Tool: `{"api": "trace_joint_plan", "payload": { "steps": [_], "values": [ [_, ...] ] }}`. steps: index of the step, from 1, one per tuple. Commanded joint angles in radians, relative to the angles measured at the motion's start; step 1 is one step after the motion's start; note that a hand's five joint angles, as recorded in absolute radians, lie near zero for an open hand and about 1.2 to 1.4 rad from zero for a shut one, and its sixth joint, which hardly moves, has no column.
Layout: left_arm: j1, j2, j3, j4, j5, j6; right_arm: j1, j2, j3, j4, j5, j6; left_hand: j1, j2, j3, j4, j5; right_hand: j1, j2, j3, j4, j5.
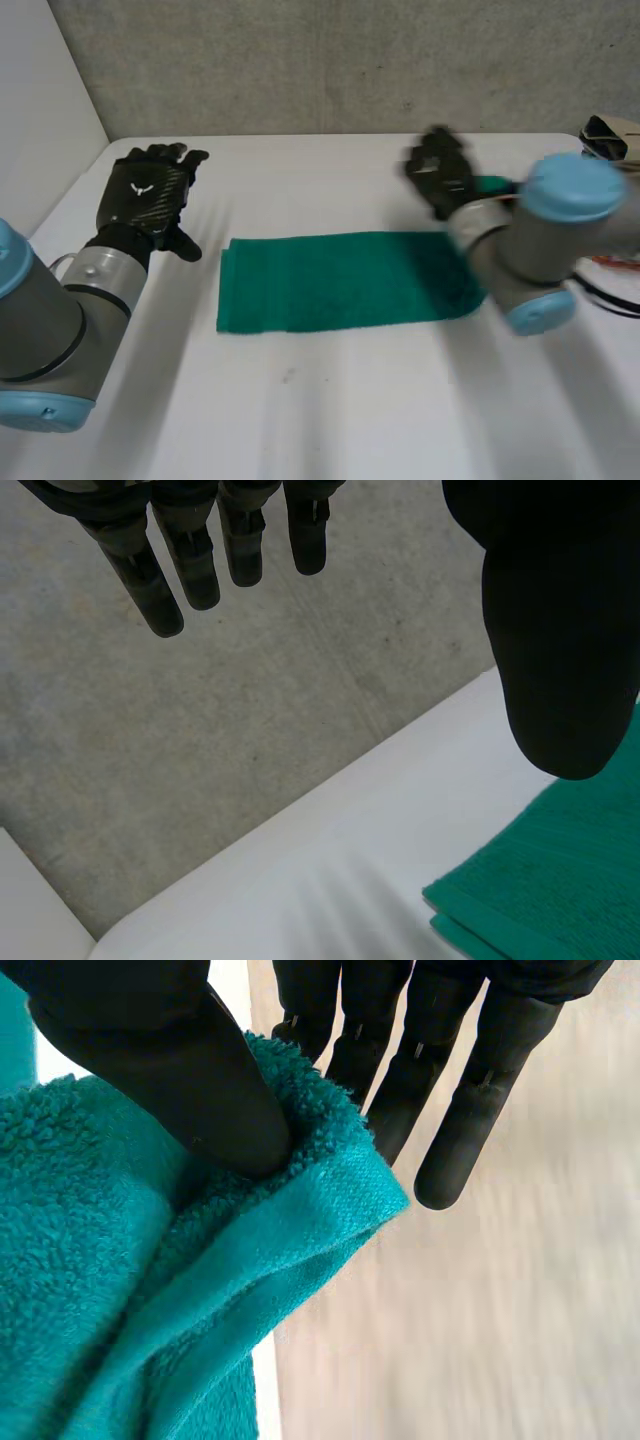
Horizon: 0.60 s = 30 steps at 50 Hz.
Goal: Fold the laundry.
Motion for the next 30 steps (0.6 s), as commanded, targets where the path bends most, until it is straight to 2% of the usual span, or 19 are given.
{"api": "trace_joint_plan", "payload": {
  "steps": [1,3,7,10,11,12,15,16,19,20,23,26,30],
  "values": [
    [0.030,0.024,-0.011,0.000,0.001,-0.008,0.233,0.137,-0.060,-0.043,-0.320,-0.053,-0.018,-0.030,-0.037,-0.028,-0.045,0.253,0.216,0.205,0.196,0.209],
    [0.031,0.024,-0.013,0.000,0.001,-0.011,0.280,0.179,-0.077,-0.031,-0.350,-0.051,-0.018,-0.030,-0.037,-0.028,-0.045,0.253,0.216,0.205,0.196,0.209],
    [0.031,0.021,-0.013,0.000,0.001,-0.019,0.345,0.253,-0.128,0.046,-0.324,-0.045,-0.018,-0.030,-0.037,-0.028,-0.045,0.253,0.216,0.205,0.196,0.209],
    [0.025,0.019,-0.011,0.002,0.001,-0.023,0.344,0.250,-0.159,0.124,-0.232,-0.033,-0.018,-0.030,-0.037,-0.028,-0.045,-0.968,-1.006,-1.016,-1.026,-1.012],
    [0.024,0.021,-0.011,0.002,0.001,-0.025,0.345,0.242,-0.165,0.141,-0.197,-0.024,-0.018,-0.030,-0.037,-0.028,-0.045,-0.968,-1.006,-1.016,-1.026,-1.012],
    [0.022,0.021,-0.009,0.002,0.001,-0.026,0.339,0.224,-0.166,0.170,-0.125,0.007,-0.018,-0.030,-0.037,-0.028,-0.045,-0.968,-1.006,-1.016,-1.026,-1.012],
    [0.018,0.019,0.000,0.005,0.001,-0.029,0.315,0.196,-0.154,0.202,-0.047,0.107,-0.018,-0.030,-0.037,-0.028,-0.045,-0.968,-1.006,-1.016,-1.026,-1.012],
    [0.018,0.019,0.001,0.005,0.001,-0.029,0.284,0.175,-0.144,0.224,-0.019,0.218,-0.018,-0.030,-0.037,-0.028,-0.045,-0.968,-1.006,-1.016,-1.026,-1.012],
    [0.013,0.018,0.009,0.009,0.001,-0.031,0.244,0.116,-0.107,0.267,-0.016,0.415,-0.018,-0.030,-0.037,-0.028,-0.045,-0.968,-1.006,-1.016,-1.026,-1.012],
    [0.010,0.014,0.012,0.009,0.001,-0.031,0.217,0.068,-0.076,0.302,-0.019,0.531,-0.018,-0.030,-0.037,-0.028,-0.045,-0.968,-1.006,-1.016,-1.026,-1.012],
    [-0.025,0.005,0.032,0.011,0.002,-0.029,0.149,-0.003,-0.019,0.365,-0.031,0.707,-0.018,-0.030,-0.037,-0.028,-0.045,-0.968,-1.006,-1.016,-1.026,-1.012],
    [-0.073,-0.034,0.050,0.014,0.005,-0.028,0.094,-0.019,0.022,0.394,-0.039,0.736,-0.018,-0.030,-0.037,-0.028,-0.045,-0.968,-1.006,-1.016,-1.026,-1.012],
    [-0.133,-0.113,0.092,0.014,0.002,-0.028,0.025,-0.028,0.097,0.397,-0.045,0.688,-0.018,-0.030,-0.037,-0.028,-0.045,-0.968,-1.006,-1.016,-1.026,-1.012]
  ]
}}
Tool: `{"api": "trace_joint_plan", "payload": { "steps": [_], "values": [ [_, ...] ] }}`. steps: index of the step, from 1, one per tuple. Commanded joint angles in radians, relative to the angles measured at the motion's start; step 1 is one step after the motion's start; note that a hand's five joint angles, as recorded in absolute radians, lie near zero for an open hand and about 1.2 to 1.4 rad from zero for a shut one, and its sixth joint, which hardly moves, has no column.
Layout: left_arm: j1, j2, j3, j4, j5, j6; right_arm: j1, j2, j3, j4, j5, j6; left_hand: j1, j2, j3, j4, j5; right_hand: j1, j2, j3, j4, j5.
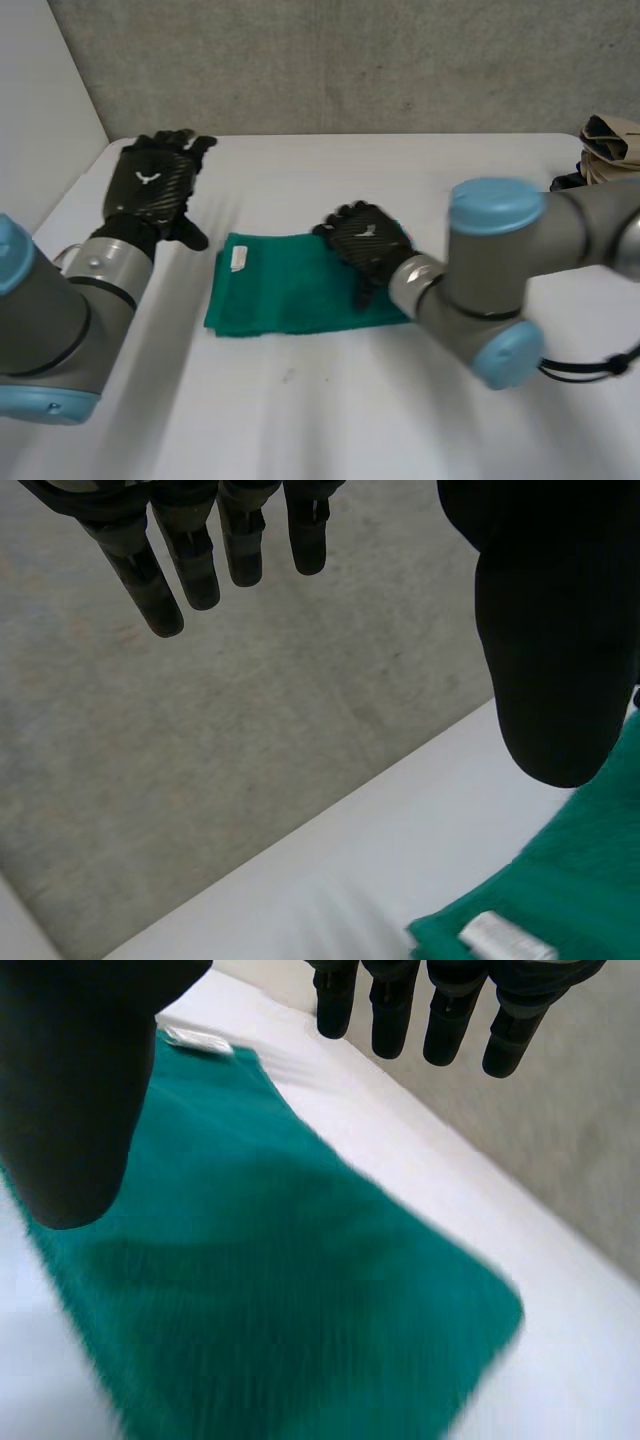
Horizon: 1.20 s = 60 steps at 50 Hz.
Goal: Fold the laundry.
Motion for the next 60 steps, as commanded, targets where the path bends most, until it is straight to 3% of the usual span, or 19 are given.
{"api": "trace_joint_plan", "payload": {
  "steps": [1,3,4,7,10,14,19,22,27,31,34,37,39,42,50,60],
  "values": [
    [-0.108,-0.121,0.067,0.003,-0.001,0.002,-0.146,-0.043,0.138,0.037,-0.015,-0.002,-0.018,-0.030,-0.037,-0.028,-0.045,-0.042,-0.035,-0.035,-0.034,-0.043],
    [-0.131,-0.159,0.088,0.001,-0.009,0.000,-0.173,-0.041,0.153,0.039,-0.011,-0.029,-0.018,-0.030,-0.037,-0.028,-0.045,0.119,0.127,0.126,0.127,0.118],
    [-0.136,-0.166,0.093,0.001,-0.010,0.000,-0.189,-0.034,0.159,0.044,-0.003,-0.052,-0.018,-0.030,-0.037,-0.028,-0.045,0.461,0.468,0.468,0.469,0.460],
    [-0.149,-0.173,0.099,0.001,-0.013,0.000,-0.213,-0.031,0.172,0.045,0.008,-0.083,-0.018,-0.030,-0.037,-0.028,-0.045,1.134,1.142,1.141,1.142,1.133],
    [-0.148,-0.166,0.092,0.001,-0.013,0.000,-0.248,-0.041,0.204,0.015,0.054,-0.120,-0.018,-0.030,-0.037,-0.028,-0.045,1.179,1.187,1.186,1.188,1.179],
    [-0.139,-0.129,0.084,-0.005,-0.015,0.000,-0.260,-0.098,0.238,-0.154,0.111,-0.152,-0.018,-0.030,-0.037,-0.028,-0.045,1.179,1.187,1.186,1.188,1.179],
    [-0.108,-0.058,0.066,-0.011,-0.013,-0.003,-0.217,-0.227,0.239,-0.245,0.103,-0.238,-0.018,-0.030,-0.037,-0.028,-0.045,1.179,1.187,1.186,1.188,1.179],
    [-0.073,-0.008,0.041,-0.011,-0.015,-0.007,-0.098,-0.233,0.219,-0.255,0.042,-0.290,-0.018,-0.030,-0.037,-0.028,-0.045,1.179,1.187,1.186,1.188,1.179],
    [-0.044,0.035,0.006,-0.011,-0.015,-0.042,0.106,-0.137,0.213,-0.251,-0.172,-0.307,-0.018,-0.030,-0.037,-0.028,-0.045,1.179,1.187,1.186,1.188,1.179],
    [-0.036,0.044,-0.011,-0.016,-0.013,-0.084,0.151,-0.054,0.213,-0.225,-0.276,-0.312,-0.018,-0.030,-0.037,-0.028,-0.045,1.179,1.187,1.186,1.188,1.179],
    [-0.036,0.043,-0.019,-0.034,-0.012,-0.098,0.156,-0.012,0.192,-0.188,-0.265,-0.306,-0.018,-0.030,-0.037,-0.028,-0.045,1.179,1.187,1.186,1.188,1.179],
    [-0.040,0.041,-0.019,-0.060,-0.010,-0.099,0.148,0.002,0.144,-0.133,-0.189,-0.297,-0.018,-0.030,-0.037,-0.028,-0.045,-0.005,0.003,0.002,0.004,-0.006],
    [-0.044,0.040,-0.016,-0.069,-0.010,-0.099,0.148,-0.010,0.127,-0.102,-0.124,-0.266,-0.018,-0.030,-0.037,-0.028,-0.045,-0.042,-0.035,-0.035,-0.034,-0.043],
    [-0.053,0.031,-0.004,-0.083,-0.013,-0.099,0.127,-0.036,0.127,-0.094,-0.098,-0.200,-0.018,-0.030,-0.037,-0.028,-0.045,-0.042,-0.035,-0.035,-0.034,-0.043],
    [-0.186,-0.051,0.099,-0.118,-0.019,-0.099,-0.051,-0.166,0.074,-0.055,-0.156,0.191,-0.018,-0.030,-0.037,-0.028,-0.045,-0.042,-0.035,-0.035,-0.034,-0.043],
    [-0.301,-0.320,0.358,-0.269,-0.188,-0.102,-0.093,0.075,-0.259,0.274,-0.167,0.225,-0.018,-0.030,-0.037,-0.028,-0.045,-0.042,-0.035,-0.035,-0.034,-0.043]
  ]
}}
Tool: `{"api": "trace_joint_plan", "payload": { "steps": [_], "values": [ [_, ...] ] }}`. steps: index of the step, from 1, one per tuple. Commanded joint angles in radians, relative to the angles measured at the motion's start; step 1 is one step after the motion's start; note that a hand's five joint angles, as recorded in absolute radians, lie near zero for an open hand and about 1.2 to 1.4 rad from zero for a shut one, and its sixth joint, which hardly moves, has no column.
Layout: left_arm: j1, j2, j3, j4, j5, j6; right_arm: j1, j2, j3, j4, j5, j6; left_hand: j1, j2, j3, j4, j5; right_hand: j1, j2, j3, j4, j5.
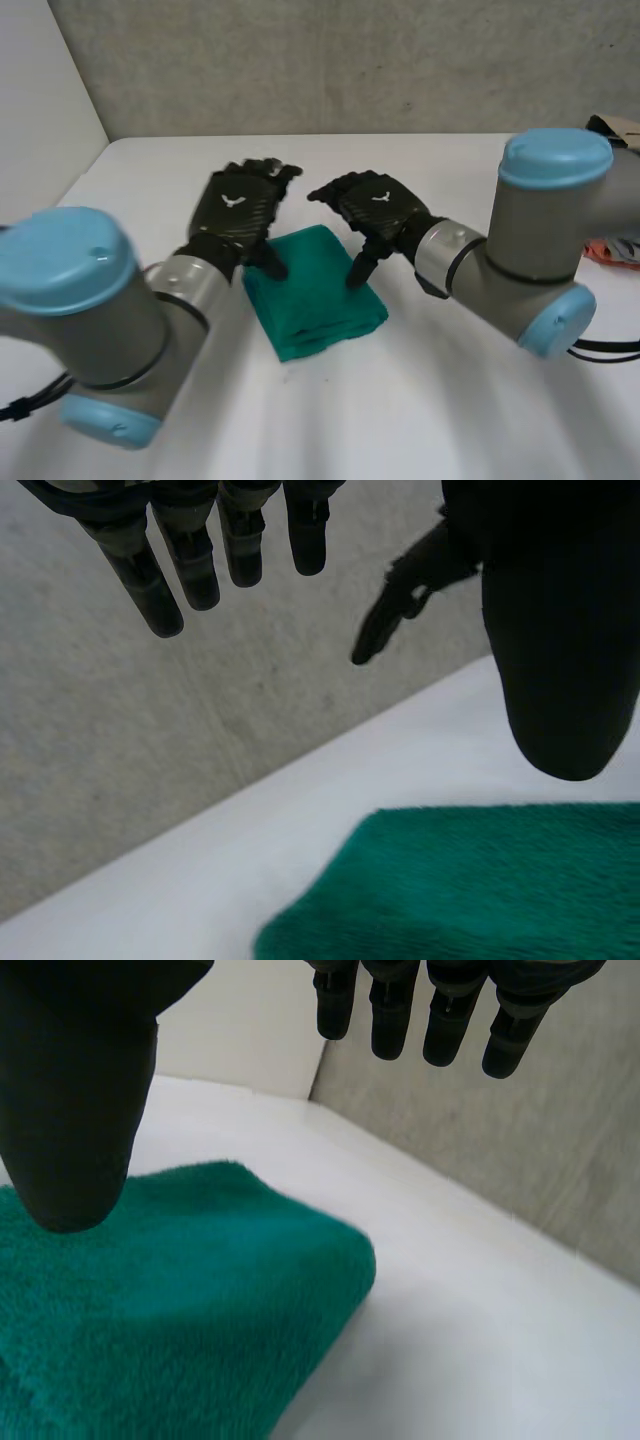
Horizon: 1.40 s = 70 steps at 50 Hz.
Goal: Fold the laundry.
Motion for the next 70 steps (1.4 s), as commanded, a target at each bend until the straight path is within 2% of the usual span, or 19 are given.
{"api": "trace_joint_plan", "payload": {
  "steps": [1,4,10,16,20,24,28,33,36,37,40,42,47,53,60,70],
  "values": [
    [-0.069,-0.201,0.194,-0.117,-0.123,-0.003,-0.023,0.201,-0.263,0.240,-0.006,0.005,-0.018,-0.030,-0.037,-0.028,-0.045,-0.047,-0.038,-0.037,-0.036,-0.043],
    [-0.069,-0.275,0.260,-0.188,-0.151,-0.019,-0.023,0.264,-0.338,0.291,-0.014,0.004,-0.018,-0.030,-0.037,-0.028,-0.045,-0.047,-0.038,-0.037,-0.036,-0.043],
    [-0.056,-0.361,0.307,-0.295,-0.151,-0.036,-0.025,0.406,-0.509,0.418,-0.017,-0.005,-0.018,-0.030,-0.037,-0.028,-0.045,-0.047,-0.038,-0.037,-0.036,-0.043],
    [-0.011,-0.383,0.294,-0.390,-0.153,-0.028,-0.026,0.482,-0.619,0.495,0.006,-0.119,-0.018,-0.030,-0.037,-0.028,-0.045,-0.047,-0.038,-0.037,-0.036,-0.043],
    [-0.005,-0.341,0.283,-0.401,-0.150,-0.026,-0.016,0.445,-0.641,0.506,0.063,-0.231,-0.018,-0.030,-0.037,-0.028,-0.045,-0.047,-0.038,-0.037,-0.036,-0.043],
    [0.029,-0.243,0.266,-0.401,-0.143,-0.022,-0.010,0.358,-0.621,0.493,0.112,-0.274,-0.018,-0.030,-0.037,-0.028,-0.045,-0.047,-0.038,-0.037,-0.036,-0.043],
    [0.038,-0.168,0.261,-0.398,-0.121,-0.022,-0.008,0.275,-0.554,0.445,0.120,-0.280,-0.018,-0.030,-0.037,-0.028,-0.045,-0.047,-0.038,-0.037,-0.036,-0.043],
    [0.050,-0.064,0.275,-0.383,-0.013,-0.022,0.026,0.161,-0.357,0.308,0.115,-0.289,-0.018,-0.030,-0.037,-0.028,-0.045,-0.047,-0.038,-0.037,-0.036,-0.043],
    [0.088,-0.004,0.287,-0.371,0.105,-0.023,0.039,0.082,-0.184,0.191,0.107,-0.303,-0.018,-0.030,-0.037,-0.028,-0.045,-0.047,-0.038,-0.037,-0.036,-0.043],
    [0.116,0.025,0.292,-0.371,0.176,-0.026,0.039,0.066,-0.141,0.164,0.103,-0.305,-0.018,-0.030,-0.037,-0.028,-0.045,-0.047,-0.038,-0.037,-0.036,-0.043],
    [0.136,0.055,0.290,-0.374,0.278,-0.026,0.046,0.014,0.023,0.056,0.075,-0.306,-0.018,-0.030,-0.037,-0.028,-0.045,-0.047,-0.038,-0.037,-0.036,-0.043],
    [0.148,0.071,0.290,-0.384,0.443,-0.028,0.064,-0.015,0.163,-0.032,0.045,-0.305,-0.018,-0.030,-0.037,-0.028,-0.045,-0.047,-0.038,-0.037,-0.036,-0.043],
    [0.148,0.081,0.275,-0.418,0.613,-0.028,0.078,-0.026,0.315,-0.166,0.028,-0.305,-0.018,-0.030,-0.037,-0.028,-0.045,-0.047,-0.038,-0.037,-0.036,-0.043],
    [0.145,0.102,0.232,-0.438,0.680,-0.019,0.079,-0.014,0.401,-0.313,0.028,-0.305,-0.018,-0.030,-0.037,-0.028,-0.045,-0.047,-0.038,-0.037,-0.036,-0.043],
    [0.138,0.110,0.223,-0.436,0.671,-0.020,0.095,0.058,0.372,-0.407,0.037,-0.314,-0.018,-0.030,-0.037,-0.028,-0.045,-0.008,0.001,0.003,0.003,-0.004],
    [0.128,0.107,0.218,-0.427,0.670,-0.022,0.096,0.141,0.270,-0.416,0.038,-0.315,-0.018,-0.030,-0.037,-0.028,-0.045,0.110,0.118,0.120,0.120,0.114]
  ]
}}
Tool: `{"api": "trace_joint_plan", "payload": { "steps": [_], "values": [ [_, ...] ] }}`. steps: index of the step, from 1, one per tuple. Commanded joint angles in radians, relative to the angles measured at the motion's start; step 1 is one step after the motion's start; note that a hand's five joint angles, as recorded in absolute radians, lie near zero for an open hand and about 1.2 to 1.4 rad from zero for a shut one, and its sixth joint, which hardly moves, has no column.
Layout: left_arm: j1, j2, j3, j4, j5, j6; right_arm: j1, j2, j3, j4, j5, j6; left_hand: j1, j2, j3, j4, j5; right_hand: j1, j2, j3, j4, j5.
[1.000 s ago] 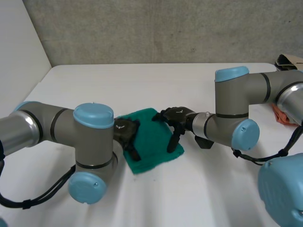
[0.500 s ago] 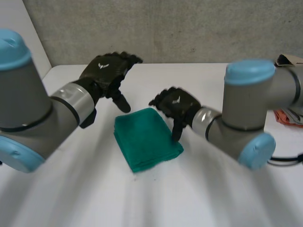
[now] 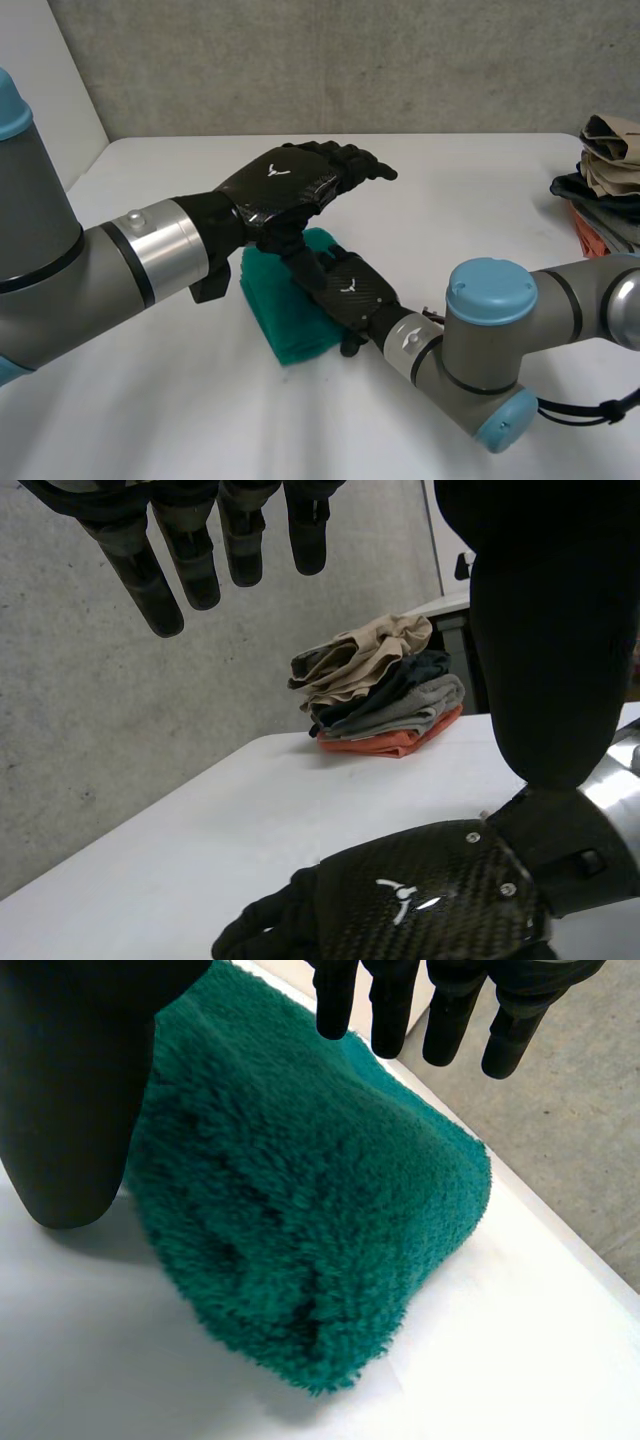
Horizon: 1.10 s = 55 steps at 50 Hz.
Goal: Fold the laundry.
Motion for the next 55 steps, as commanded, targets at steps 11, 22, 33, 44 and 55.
{"api": "trace_joint_plan", "payload": {
  "steps": [11,22,33,44,55],
  "values": [
    [-0.001,-0.011,-0.004,0.018,-0.004,-0.003,0.000,0.092,-0.166,0.005,0.011,0.005,-0.018,-0.030,-0.037,-0.028,-0.044,0.259,0.274,0.270,0.269,0.263],
    [0.008,-0.011,-0.003,0.018,-0.004,-0.009,0.045,0.163,-0.308,0.012,0.023,0.008,-0.018,-0.030,-0.037,-0.028,-0.044,1.084,1.099,1.095,1.094,1.088],
    [0.016,0.009,0.017,0.020,-0.005,-0.011,0.043,0.150,-0.517,0.024,0.109,0.031,-0.018,-0.030,-0.037,-0.028,-0.044,1.171,1.186,1.182,1.181,1.175],
    [0.028,0.128,0.071,0.047,-0.039,-0.023,-0.128,0.011,-0.743,0.056,0.175,0.061,-0.018,-0.030,-0.037,-0.028,-0.044,1.171,1.186,1.182,1.181,1.175],
    [0.028,0.181,0.051,0.151,-0.073,-0.150,-0.545,-0.107,-0.738,0.058,0.114,0.180,-0.018,-0.030,-0.037,-0.028,-0.044,1.171,1.186,1.182,1.181,1.175]
  ]
}}
